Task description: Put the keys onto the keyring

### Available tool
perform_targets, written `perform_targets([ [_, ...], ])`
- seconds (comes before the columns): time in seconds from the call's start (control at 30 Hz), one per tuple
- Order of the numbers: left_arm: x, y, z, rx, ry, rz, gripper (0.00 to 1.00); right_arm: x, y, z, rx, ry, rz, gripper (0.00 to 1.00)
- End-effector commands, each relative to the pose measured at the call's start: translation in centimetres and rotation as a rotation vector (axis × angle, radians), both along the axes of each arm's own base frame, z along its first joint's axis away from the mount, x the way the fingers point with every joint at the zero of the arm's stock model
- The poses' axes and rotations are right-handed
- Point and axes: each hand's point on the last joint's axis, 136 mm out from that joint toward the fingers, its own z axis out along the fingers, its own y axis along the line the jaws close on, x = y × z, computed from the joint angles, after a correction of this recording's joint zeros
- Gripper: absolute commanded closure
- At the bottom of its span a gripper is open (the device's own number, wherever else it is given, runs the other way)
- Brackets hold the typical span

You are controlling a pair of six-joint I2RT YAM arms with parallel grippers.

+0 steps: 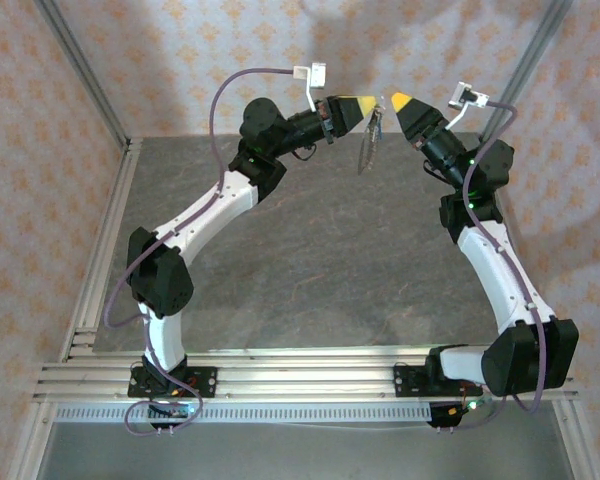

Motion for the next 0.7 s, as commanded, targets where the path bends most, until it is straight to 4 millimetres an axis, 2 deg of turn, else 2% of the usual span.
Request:
perform_targets([
  [0.0,-1.4,1.2,3.9,-0.076,-0.102,-0.015,1.0,-1.5,0.1,1.7,0.012,-0.081,0.032,0.88],
  [0.1,-0.4,0.6,2.6,-0.066,-0.077,-0.014,1.0,-1.5,0.4,1.4,0.013,-0.075,0.042,0.92],
  [0.47,-0.5,0.6,2.8,-0.071,-0.078,-0.015,1.0,-2.0,2.9,0.8,-0.027,-0.069,0.081,0.95],
  [0.67,-0.6,0.7,2.9,-0.071,-0.083,-0.013,1.0,-1.7,3.1,0.3,-0.037,-0.055,0.062,0.95],
])
